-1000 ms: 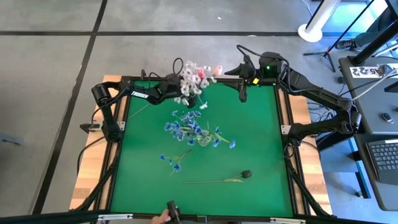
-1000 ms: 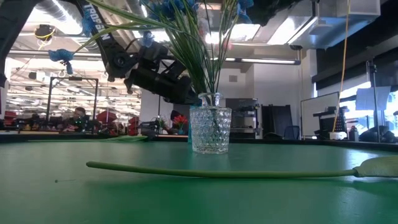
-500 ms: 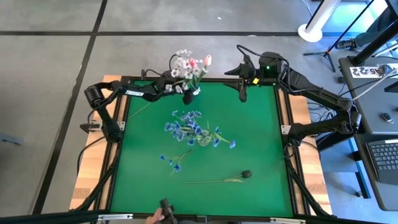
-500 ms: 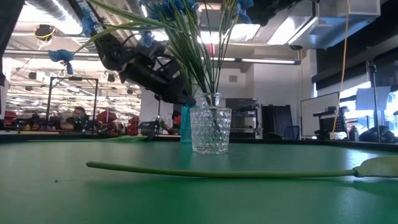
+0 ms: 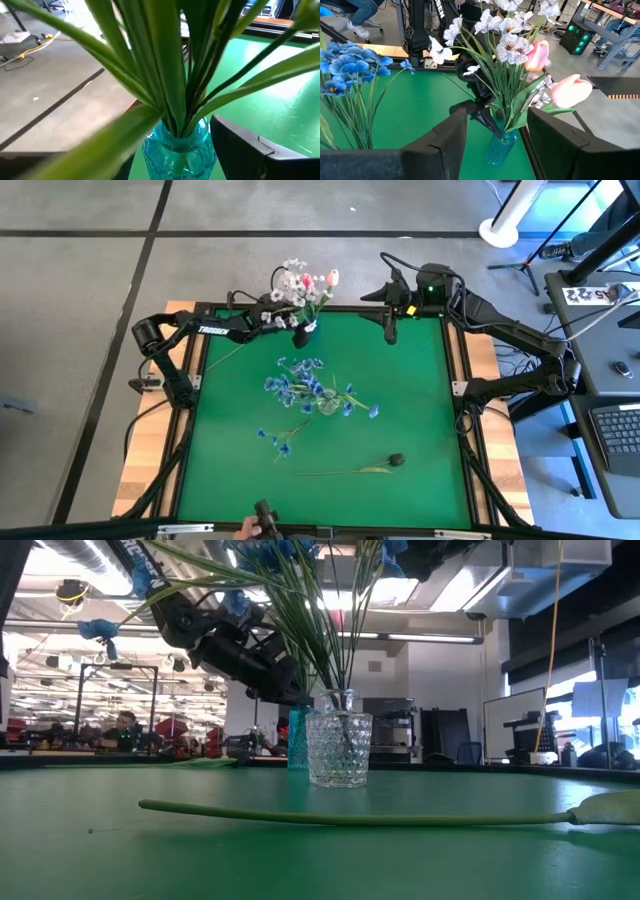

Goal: Sort flowers into vase by color
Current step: Adjust the blue vase

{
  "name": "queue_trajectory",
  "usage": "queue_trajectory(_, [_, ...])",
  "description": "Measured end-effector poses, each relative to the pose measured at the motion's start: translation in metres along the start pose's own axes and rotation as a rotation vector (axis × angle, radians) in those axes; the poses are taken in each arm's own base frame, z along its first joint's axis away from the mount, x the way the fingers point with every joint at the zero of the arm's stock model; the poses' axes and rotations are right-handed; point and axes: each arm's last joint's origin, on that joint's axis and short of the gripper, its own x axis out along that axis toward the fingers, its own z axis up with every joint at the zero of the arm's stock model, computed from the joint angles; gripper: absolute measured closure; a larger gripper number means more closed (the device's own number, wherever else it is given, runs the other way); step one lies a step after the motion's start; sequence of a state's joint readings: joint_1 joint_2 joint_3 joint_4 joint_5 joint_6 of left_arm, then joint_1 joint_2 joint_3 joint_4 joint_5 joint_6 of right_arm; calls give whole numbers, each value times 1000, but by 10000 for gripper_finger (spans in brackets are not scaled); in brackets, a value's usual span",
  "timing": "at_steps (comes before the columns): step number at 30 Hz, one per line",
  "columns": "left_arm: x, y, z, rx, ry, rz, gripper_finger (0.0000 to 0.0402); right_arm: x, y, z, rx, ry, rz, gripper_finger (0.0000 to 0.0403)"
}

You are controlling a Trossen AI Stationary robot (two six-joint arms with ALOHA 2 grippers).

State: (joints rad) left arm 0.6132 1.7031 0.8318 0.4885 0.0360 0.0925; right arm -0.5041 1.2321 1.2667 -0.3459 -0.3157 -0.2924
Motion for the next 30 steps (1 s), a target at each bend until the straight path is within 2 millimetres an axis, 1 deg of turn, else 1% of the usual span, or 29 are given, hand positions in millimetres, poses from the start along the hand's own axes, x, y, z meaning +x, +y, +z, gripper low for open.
queue_trajectory(5, [0, 1, -3, -15, 27, 7, 162, 0, 0, 0, 0, 0, 1, 197])
queue_trajectory(9, [-2, 2, -2, -37, 53, 48, 158, 0, 0, 0, 0, 0, 3, 197])
queue_trajectory(12, [-6, 3, -1, -38, 76, 52, 138, 0, 0, 0, 1, 1, 3, 197])
queue_trajectory(19, [-15, 4, 4, -44, 101, 95, 72, 0, 0, 0, 0, 1, 3, 197])
queue_trajectory(22, [-17, 4, 2, -53, 126, 95, 49, 0, 0, 0, 0, 1, 5, 197])
queue_trajectory(26, [-17, 4, 1, -60, 151, 103, 27, 0, 0, 0, 0, -1, 11, 197])
queue_trajectory(30, [-18, 2, 0, -52, 168, 107, 16, 0, 0, 0, 1, -1, 10, 197])
